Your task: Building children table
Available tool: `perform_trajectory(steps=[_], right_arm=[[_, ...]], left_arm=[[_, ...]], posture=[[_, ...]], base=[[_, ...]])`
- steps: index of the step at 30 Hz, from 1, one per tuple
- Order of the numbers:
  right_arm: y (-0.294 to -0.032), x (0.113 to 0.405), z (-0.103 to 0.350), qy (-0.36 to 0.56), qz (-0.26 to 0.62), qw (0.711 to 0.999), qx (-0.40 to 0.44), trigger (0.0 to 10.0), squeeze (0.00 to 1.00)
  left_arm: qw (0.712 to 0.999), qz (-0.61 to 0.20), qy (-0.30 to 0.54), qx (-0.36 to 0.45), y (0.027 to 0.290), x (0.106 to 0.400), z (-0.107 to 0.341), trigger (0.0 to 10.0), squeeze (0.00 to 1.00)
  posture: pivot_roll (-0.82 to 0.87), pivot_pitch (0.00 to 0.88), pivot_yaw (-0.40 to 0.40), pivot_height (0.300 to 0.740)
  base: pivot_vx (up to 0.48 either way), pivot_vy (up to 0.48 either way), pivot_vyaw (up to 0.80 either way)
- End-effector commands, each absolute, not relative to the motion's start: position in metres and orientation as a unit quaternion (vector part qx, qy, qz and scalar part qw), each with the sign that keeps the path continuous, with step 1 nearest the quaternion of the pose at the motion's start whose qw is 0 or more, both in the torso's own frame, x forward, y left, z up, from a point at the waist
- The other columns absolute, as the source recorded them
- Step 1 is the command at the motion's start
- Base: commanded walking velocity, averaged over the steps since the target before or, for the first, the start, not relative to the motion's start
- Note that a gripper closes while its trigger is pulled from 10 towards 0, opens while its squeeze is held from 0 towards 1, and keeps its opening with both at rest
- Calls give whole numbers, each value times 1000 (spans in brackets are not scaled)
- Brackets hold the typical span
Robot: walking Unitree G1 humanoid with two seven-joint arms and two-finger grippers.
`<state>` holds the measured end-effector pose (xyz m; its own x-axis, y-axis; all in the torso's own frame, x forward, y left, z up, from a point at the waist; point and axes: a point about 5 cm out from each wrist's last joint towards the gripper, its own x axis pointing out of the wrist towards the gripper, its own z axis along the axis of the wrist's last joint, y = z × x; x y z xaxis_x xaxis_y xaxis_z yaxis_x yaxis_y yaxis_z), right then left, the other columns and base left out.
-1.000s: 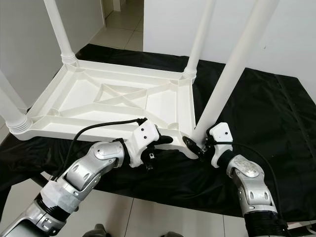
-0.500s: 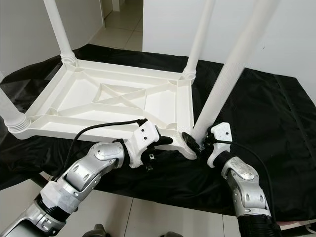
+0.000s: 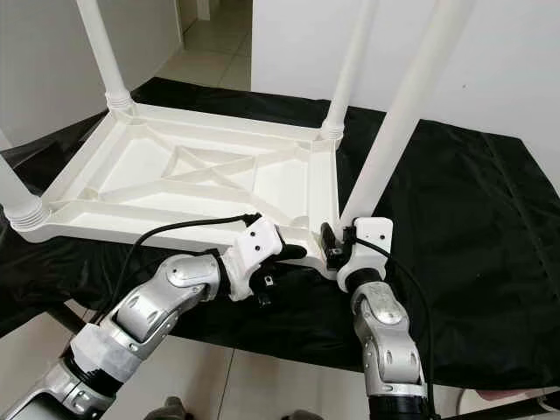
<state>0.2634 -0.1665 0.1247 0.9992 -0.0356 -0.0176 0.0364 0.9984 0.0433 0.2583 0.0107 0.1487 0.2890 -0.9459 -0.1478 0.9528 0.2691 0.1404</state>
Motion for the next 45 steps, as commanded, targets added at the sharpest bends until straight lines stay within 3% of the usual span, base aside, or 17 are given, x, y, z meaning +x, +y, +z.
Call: perform_trajectory(steps=[1, 2, 3, 5, 14, 15, 16, 25, 26, 27, 28, 38, 43, 44, 45], right_arm=[[-172, 259, 118, 27, -62, 998, 14, 10000, 0], [-172, 259, 118, 27, -62, 998, 14, 10000, 0], [-164, 257, 117, 30, -140, 989, 42, 10000, 0], [-160, 257, 117, 31, -159, 985, 55, 10000, 0], [-157, 258, 130, 2, -146, 988, 54, 10000, 0], [-158, 258, 133, -7, -147, 988, 52, 10000, 976], [-158, 258, 135, -14, -145, 988, 56, 10000, 1000], [-169, 257, 141, -45, -101, 993, 51, 10000, 1000], [-171, 256, 140, -45, -82, 994, 49, 10000, 831], [-171, 256, 140, -45, -82, 994, 49, 10000, 831], [-174, 256, 138, -42, -49, 997, 39, 10000, 0], [-195, 260, 132, -23, 147, 988, -45, 10000, 0], [-198, 263, 133, -22, 178, 982, -63, 10000, 0], [-198, 265, 132, -16, 201, 976, -77, 8667, 0], [-199, 267, 132, -11, 217, 972, -86, 8667, 0]], left_arm=[[778, -620, 21, 103, 9, 255, 149, 10000, 0], [778, -620, 21, 103, 9, 255, 149, 10000, 0], [779, -618, 21, 102, 9, 256, 150, 10000, 0], [780, -617, 20, 101, 9, 256, 150, 10000, 0], [782, -615, 22, 99, 10, 256, 150, 10000, 0], [784, -613, 22, 99, 10, 257, 150, 10000, 0], [785, -611, 22, 97, 10, 257, 151, 10000, 0], [787, -609, 20, 96, 9, 257, 151, 10000, 0], [787, -609, 20, 96, 9, 257, 151, 10000, 0], [787, -609, 20, 96, 9, 257, 151, 10000, 0], [787, -609, 20, 95, 9, 257, 151, 10000, 0], [782, -616, 19, 95, 6, 257, 151, 10000, 0], [780, -618, 19, 95, 5, 257, 152, 10000, 0], [780, -619, 18, 95, 5, 257, 152, 10000, 0], [779, -619, 17, 96, 4, 258, 152, 10000, 0]], posture=[[51, 0, -67, 740], [51, 0, -67, 740], [55, 0, -72, 740], [55, 0, -71, 740], [51, 1, -66, 740], [53, 1, -68, 740], [54, 3, -70, 740], [50, 2, -72, 740], [49, 0, -72, 740], [49, 0, -72, 740], [47, 0, -72, 740], [30, 0, -58, 740], [31, 0, -57, 740], [34, 0, -56, 740], [34, 0, -56, 740]], base=[[0, 0, 0], [0, 0, 0], [0, 0, 0], [0, 0, 0], [0, 0, 0], [0, 0, 0], [0, 0, 0], [0, 0, 0], [0, 0, 0], [0, 0, 0], [0, 0, 0], [0, 0, 0], [0, 0, 0], [0, 0, 0], [0, 0, 0]])
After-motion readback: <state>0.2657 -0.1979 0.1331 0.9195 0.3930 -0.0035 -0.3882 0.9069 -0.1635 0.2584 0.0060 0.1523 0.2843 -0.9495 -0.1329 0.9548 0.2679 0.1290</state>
